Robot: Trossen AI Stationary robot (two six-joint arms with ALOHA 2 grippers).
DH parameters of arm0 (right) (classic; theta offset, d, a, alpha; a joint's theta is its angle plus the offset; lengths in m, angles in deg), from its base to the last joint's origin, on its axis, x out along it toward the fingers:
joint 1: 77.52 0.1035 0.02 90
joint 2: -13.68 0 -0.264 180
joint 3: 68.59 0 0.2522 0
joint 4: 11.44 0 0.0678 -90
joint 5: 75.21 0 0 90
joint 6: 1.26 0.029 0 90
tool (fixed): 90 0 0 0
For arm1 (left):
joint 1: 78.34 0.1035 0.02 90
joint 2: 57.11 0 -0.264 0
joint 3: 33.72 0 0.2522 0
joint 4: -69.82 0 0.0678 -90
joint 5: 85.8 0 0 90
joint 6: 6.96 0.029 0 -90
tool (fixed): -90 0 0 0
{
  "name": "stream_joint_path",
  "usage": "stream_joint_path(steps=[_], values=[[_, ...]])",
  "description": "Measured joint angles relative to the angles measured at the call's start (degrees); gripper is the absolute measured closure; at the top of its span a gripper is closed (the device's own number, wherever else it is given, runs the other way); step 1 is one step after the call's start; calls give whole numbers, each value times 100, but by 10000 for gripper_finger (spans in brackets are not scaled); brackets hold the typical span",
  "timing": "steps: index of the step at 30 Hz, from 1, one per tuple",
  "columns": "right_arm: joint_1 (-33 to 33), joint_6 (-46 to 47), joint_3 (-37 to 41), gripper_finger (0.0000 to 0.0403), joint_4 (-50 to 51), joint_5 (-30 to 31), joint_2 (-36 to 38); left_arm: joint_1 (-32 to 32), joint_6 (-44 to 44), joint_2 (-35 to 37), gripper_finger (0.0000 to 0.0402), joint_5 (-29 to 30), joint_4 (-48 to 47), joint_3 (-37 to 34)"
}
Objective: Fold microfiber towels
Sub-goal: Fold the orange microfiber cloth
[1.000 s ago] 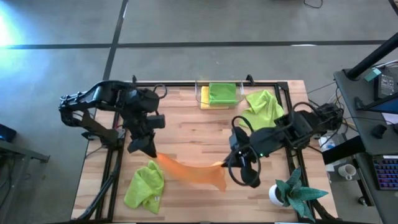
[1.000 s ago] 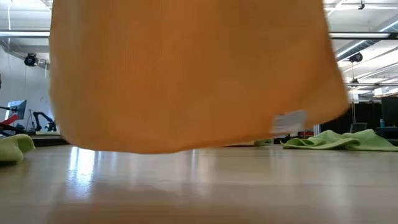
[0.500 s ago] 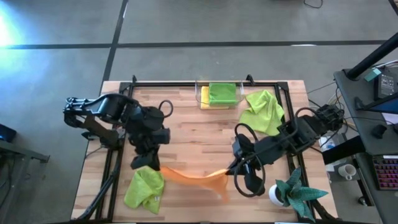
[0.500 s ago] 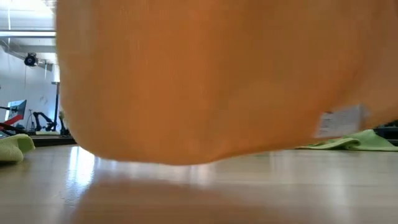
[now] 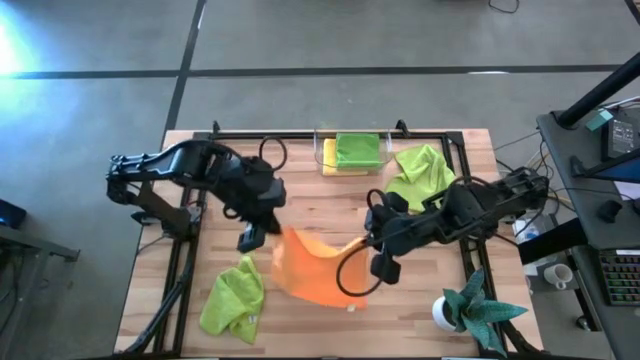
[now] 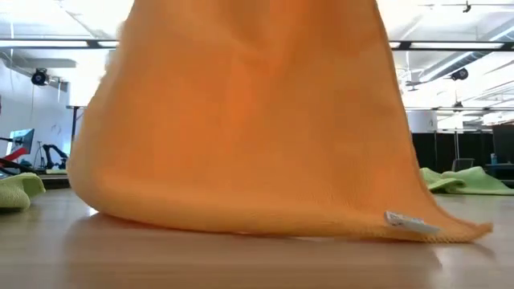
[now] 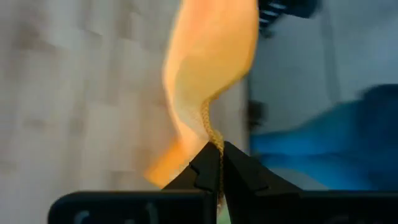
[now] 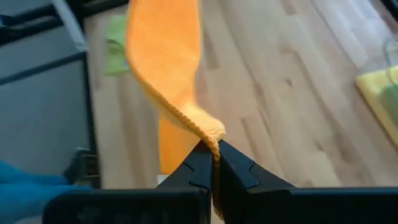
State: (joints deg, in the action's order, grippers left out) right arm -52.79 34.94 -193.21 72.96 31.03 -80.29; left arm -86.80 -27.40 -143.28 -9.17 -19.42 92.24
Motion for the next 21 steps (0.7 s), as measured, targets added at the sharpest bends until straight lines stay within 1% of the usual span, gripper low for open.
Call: stream_joint_path(steps=[2, 4, 8, 10, 15, 17, 19, 21], values=[[-68, -15, 102, 394, 59, 62, 0, 93, 533, 2, 402, 312, 4, -117], [-125, -24, 208, 394, 186, 276, 0, 167, 1071, 2, 402, 680, -2, -303], [-193, -51, 469, 394, 347, 1212, 0, 322, 1936, 4, 402, 1791, 113, -705], [-244, -154, 579, 394, 423, 1510, 0, 388, 2250, 3, 402, 2250, 224, -893], [-529, -419, 880, 394, 413, 1870, 9, 621, 2763, 4, 402, 2810, 407, -1278], [-664, -544, 1066, 394, 420, 1999, 9, 754, 2945, 4, 402, 2913, 549, -1498], [-811, -625, 1240, 394, 407, 2002, 9, 902, 3155, 4, 402, 3032, 679, -1761], [-946, -627, 1415, 394, 414, 2000, 9, 1058, 3411, 4, 402, 3435, 891, -1994]])
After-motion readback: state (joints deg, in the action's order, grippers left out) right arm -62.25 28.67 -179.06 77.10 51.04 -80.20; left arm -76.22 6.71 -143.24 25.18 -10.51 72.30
